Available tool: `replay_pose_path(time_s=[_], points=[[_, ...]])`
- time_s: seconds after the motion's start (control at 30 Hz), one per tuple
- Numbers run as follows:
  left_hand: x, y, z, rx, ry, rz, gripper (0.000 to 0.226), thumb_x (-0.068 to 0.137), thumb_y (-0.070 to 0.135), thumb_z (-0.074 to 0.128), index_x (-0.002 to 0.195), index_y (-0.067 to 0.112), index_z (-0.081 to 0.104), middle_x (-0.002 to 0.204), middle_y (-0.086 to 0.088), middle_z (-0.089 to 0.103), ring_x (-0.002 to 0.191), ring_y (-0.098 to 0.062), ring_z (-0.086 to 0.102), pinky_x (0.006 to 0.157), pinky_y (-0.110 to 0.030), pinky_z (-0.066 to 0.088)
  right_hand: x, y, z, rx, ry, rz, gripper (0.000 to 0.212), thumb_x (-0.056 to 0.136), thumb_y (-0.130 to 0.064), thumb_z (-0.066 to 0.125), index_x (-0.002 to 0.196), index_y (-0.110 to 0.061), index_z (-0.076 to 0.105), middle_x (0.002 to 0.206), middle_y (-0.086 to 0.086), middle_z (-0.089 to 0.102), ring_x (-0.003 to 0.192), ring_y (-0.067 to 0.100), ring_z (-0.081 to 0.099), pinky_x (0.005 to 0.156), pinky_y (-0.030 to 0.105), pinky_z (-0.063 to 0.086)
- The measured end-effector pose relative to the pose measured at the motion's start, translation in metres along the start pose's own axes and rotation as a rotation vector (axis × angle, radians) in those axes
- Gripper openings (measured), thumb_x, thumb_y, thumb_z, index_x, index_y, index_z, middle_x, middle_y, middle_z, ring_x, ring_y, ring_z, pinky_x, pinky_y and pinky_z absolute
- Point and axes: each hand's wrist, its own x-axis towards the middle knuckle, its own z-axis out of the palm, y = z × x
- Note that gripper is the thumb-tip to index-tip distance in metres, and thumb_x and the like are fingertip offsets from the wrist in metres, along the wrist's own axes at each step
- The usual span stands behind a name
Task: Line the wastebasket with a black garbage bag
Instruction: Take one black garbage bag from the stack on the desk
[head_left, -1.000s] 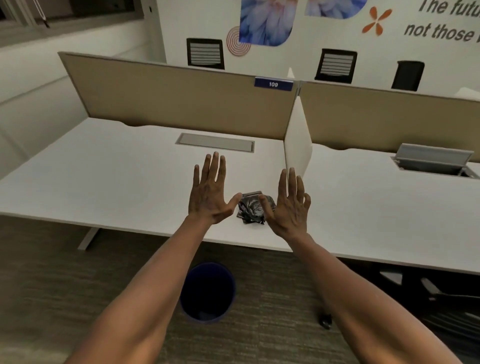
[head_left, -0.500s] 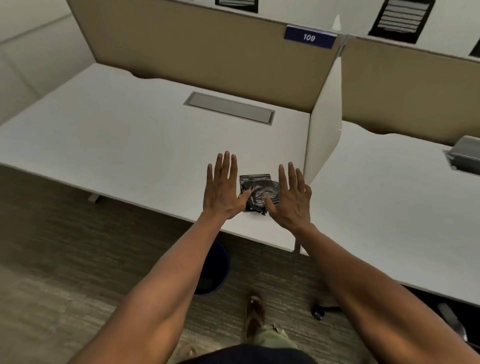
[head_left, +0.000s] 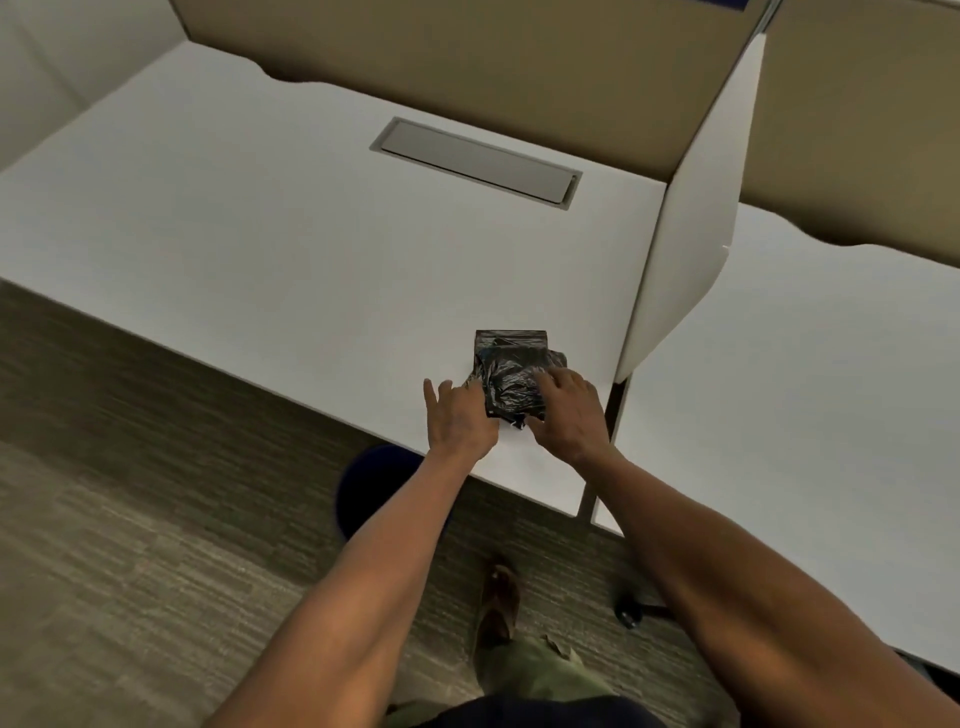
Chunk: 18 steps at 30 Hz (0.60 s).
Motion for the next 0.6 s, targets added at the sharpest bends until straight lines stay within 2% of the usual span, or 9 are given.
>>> replay_pose_path(time_s=[0.13,0.23,0.37,0.43,0.5,0.6], points=[[0.006,0.004,0.012,-0.084,0.001,-0.023,0.065,0.091,0.039,0.074,0.146,0.015,0.049,0.133,-0.013,0.069,0.136,-0.033,0.053,0.132,-0.047,0.01,0.007,0.01,0.006,0.0,0.017,-0.006,0.041,0.092,-0.026,0.068,0.132,-0.019,0.061,0.136,0.007,0.062,0.127,0.032,0.052,0.107,0.045,0.037],[0.007,0.006,0.017,-0.129,0.005,-0.032,0.069,0.09,0.037,0.076,0.148,0.015,0.047,0.135,-0.012,0.069,0.135,-0.032,0.055,0.132,-0.046,0.011,0.01,0.015,0.008,0.008,0.045,-0.007,0.027,0.095,-0.022,0.063,0.121,-0.02,0.07,0.127,0.005,0.067,0.118,0.031,0.057,0.1,0.044,0.04],[0.011,0.006,0.017,-0.178,0.025,-0.04,0.073,0.089,0.04,0.076,0.15,0.015,0.045,0.129,-0.009,0.072,0.131,-0.031,0.059,0.131,-0.047,0.016,0.012,0.016,0.009,0.021,0.076,-0.012,0.026,0.096,-0.02,0.061,0.12,-0.021,0.073,0.123,0.006,0.07,0.113,0.031,0.059,0.097,0.043,0.041],[0.013,0.006,0.017,-0.273,0.018,-0.038,0.075,0.089,0.039,0.076,0.152,0.016,0.043,0.129,-0.009,0.073,0.128,-0.032,0.062,0.126,-0.048,0.028,0.011,0.015,0.011,0.044,0.082,-0.017,0.03,0.096,-0.018,0.061,0.123,-0.023,0.073,0.122,0.006,0.071,0.113,0.031,0.06,0.097,0.042,0.041],[0.014,0.007,0.017,-0.405,0.0,-0.036,0.08,0.09,0.035,0.076,0.157,0.017,0.037,0.133,-0.01,0.072,0.125,-0.033,0.065,0.115,-0.047,0.045,0.009,0.013,0.013,0.089,0.102,-0.019,0.032,0.096,-0.017,0.061,0.125,-0.024,0.073,0.12,0.006,0.072,0.111,0.031,0.06,0.095,0.042,0.042],[0.01,0.008,0.015,-0.504,0.006,-0.046,0.084,0.091,0.027,0.077,0.162,0.018,0.032,0.132,-0.011,0.072,0.122,-0.031,0.068,0.106,-0.045,0.054,0.005,0.008,0.014,0.166,0.168,-0.002,0.025,0.093,-0.017,0.064,0.114,-0.018,0.077,0.116,0.007,0.073,0.109,0.032,0.061,0.092,0.042,0.044]])
